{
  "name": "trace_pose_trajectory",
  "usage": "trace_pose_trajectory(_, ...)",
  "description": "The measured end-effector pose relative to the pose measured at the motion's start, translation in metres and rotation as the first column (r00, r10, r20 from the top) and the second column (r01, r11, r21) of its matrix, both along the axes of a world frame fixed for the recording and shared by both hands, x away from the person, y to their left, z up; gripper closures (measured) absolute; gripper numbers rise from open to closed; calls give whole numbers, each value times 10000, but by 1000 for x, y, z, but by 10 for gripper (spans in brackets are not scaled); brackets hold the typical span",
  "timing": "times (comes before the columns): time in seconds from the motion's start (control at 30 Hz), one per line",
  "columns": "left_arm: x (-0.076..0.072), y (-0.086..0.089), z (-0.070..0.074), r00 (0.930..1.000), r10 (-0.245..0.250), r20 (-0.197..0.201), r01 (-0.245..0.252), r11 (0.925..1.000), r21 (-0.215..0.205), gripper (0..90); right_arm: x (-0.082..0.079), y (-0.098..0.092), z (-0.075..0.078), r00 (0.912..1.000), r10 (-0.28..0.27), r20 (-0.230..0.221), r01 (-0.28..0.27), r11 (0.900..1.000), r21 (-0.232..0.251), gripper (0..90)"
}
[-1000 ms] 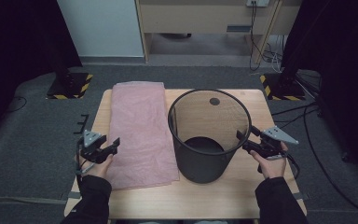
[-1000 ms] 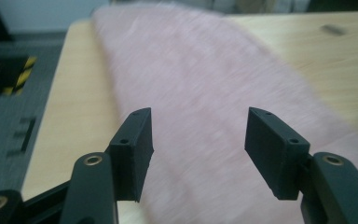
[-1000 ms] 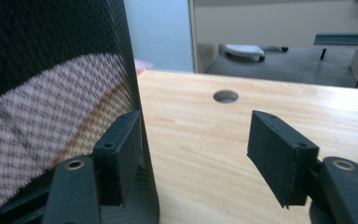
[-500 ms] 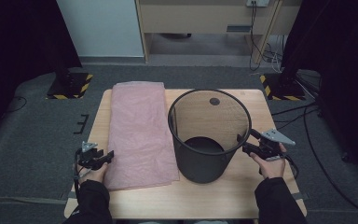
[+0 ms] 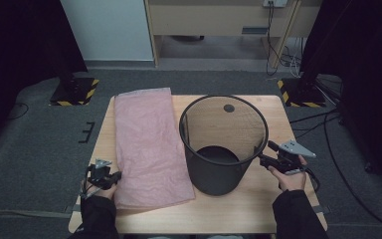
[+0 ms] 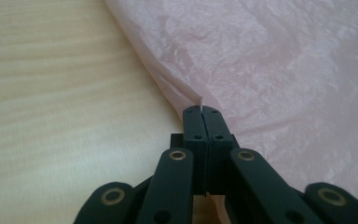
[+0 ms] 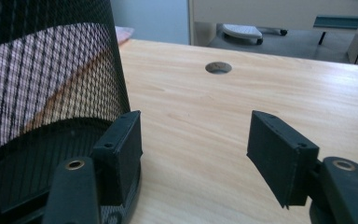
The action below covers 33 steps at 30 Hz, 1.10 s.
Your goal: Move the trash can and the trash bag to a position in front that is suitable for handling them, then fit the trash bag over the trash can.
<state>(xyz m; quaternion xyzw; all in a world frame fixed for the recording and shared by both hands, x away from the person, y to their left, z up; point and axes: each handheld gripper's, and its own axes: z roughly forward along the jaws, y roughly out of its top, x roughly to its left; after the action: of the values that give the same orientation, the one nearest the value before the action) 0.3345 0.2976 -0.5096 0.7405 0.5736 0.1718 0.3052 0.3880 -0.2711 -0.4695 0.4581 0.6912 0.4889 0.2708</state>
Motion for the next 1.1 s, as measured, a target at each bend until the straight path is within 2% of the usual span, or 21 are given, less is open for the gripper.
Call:
trace_pose_trajectory(0.07,-16,0,3,9991,-396,-154,397,9992,65,895,-3,-3,-1,9999,-55,-116,54,9999,-84,348)
trace_pose_trajectory(0.13,-21,1,4,9984,-483,-294,484,9988,23,893,-5,-4,-2,10000,-32,-91,31,10000,-95,348)
trace_pose_trajectory(0.2,-27,3,2,9974,-529,-497,520,9984,-203,886,-6,-4,-2,9999,-35,-106,34,10000,-73,348)
trace_pose_trajectory(0.23,-29,5,2,9977,-497,-466,482,9983,-338,863,-7,-5,-3,9999,-22,-116,20,9999,-147,348)
trace_pose_trajectory(0.27,-30,7,2,9984,-390,-406,369,9980,-518,798,-8,-6,-3,9998,2,-182,-5,9999,-141,347)
trace_pose_trajectory(0.3,-31,9,3,9997,-140,-200,122,9961,-876,687,-8,-7,-3,9999,-17,-162,14,9999,-164,346)
trace_pose_trajectory(0.33,-33,12,6,9999,94,128,-78,9926,-1211,624,-9,-7,-2,9998,-34,-175,32,9999,-145,343)
trace_pose_trajectory(0.43,-33,20,12,9924,550,1103,-363,9856,-1650,462,-10,-9,-3,9998,-82,-199,82,10000,6,335)
trace_pose_trajectory(0.5,-30,25,15,9796,914,1792,-576,9810,-1852,405,-9,-8,-3,9998,-109,-191,110,9999,49,329)
trace_pose_trajectory(0.57,-25,29,17,9673,1252,2206,-812,9767,-1985,355,-8,-9,-2,9998,-118,-144,118,9999,-40,322)
trace_pose_trajectory(0.63,-19,32,18,9581,1489,2446,-974,9727,-2107,333,-8,-8,-1,9999,-133,-95,134,9999,49,321)
trace_pose_trajectory(0.7,-13,33,17,9550,1592,2502,-1046,9703,-2183,320,-8,-8,0,9999,-129,25,129,9999,28,321)
trace_pose_trajectory(0.77,-8,34,14,9575,1571,2420,-1038,9702,-2189,316,-7,-7,1,9999,-153,77,153,9999,65,322)
trace_pose_trajectory(0.8,-4,34,12,9594,1527,2371,-1012,9711,-2160,314,-6,-8,1,9997,-149,182,150,9999,-70,323)
trace_pose_trajectory(0.87,1,33,8,9657,1478,2137,-1049,9742,-1998,313,-4,-7,0,9996,-159,234,159,9999,6,322)
trace_pose_trajectory(0.93,6,33,3,9729,1443,1807,-1043,9712,-2143,315,-4,-6,0,9997,-131,221,132,9999,-42,321)
trace_pose_trajectory(1.03,8,29,-2,9825,1223,1402,-973,9801,-1731,325,-3,-7,-1,9998,-127,165,129,9999,-86,317)
trace_pose_trajectory(1.1,7,27,-4,9854,1179,1230,-976,9823,-1601,325,-2,-7,-1,9997,-164,164,165,9999,-49,316)
